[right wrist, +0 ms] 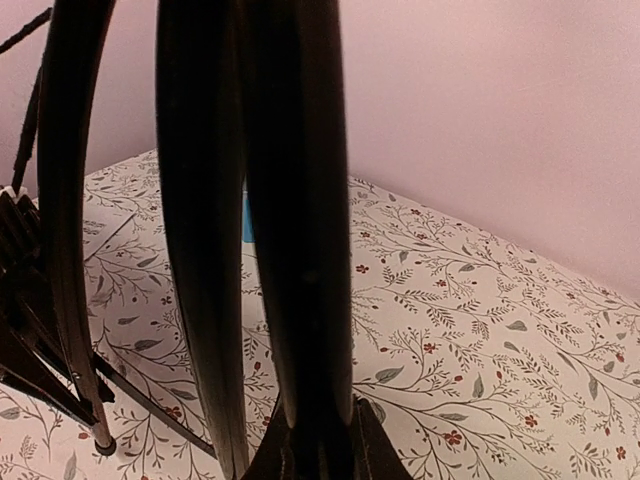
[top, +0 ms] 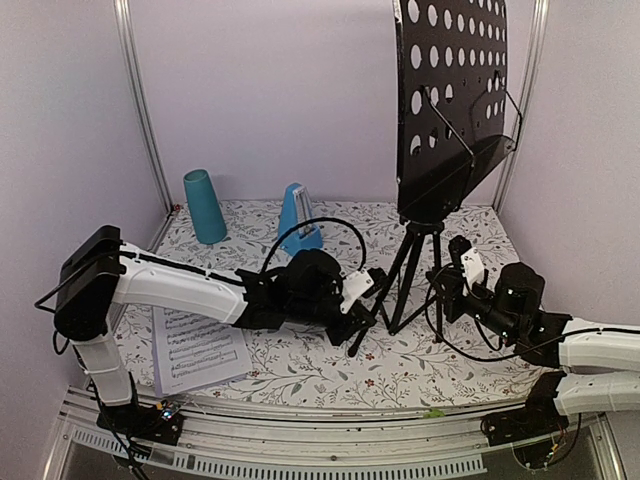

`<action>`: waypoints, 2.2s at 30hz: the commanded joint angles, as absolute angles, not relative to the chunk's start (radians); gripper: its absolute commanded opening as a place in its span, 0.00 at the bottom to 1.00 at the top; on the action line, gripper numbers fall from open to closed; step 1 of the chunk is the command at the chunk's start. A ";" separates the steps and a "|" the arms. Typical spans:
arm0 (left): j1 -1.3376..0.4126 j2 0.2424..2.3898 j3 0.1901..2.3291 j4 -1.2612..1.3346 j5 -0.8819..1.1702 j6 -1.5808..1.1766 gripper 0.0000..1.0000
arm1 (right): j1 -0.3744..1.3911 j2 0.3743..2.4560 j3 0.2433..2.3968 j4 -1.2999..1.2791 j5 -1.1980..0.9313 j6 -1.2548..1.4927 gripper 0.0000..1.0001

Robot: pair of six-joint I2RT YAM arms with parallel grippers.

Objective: Set up the instrument practice props
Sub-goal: Open the music stand at the center of the board, then adjust the music stand at the center of the board.

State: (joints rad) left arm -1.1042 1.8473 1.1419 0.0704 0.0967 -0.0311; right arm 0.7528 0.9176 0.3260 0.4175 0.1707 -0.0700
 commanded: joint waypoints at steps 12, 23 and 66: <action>-1.080 1.841 0.983 -0.184 0.097 -0.053 0.00 | 0.741 0.952 0.400 0.206 0.367 -0.012 0.00; -1.092 1.860 0.994 -0.127 0.092 -0.061 0.00 | 0.743 0.852 0.440 0.253 0.170 -0.033 0.38; -0.842 1.645 1.283 0.188 0.349 -0.085 0.76 | 0.743 0.934 0.708 0.479 -0.051 -0.005 0.82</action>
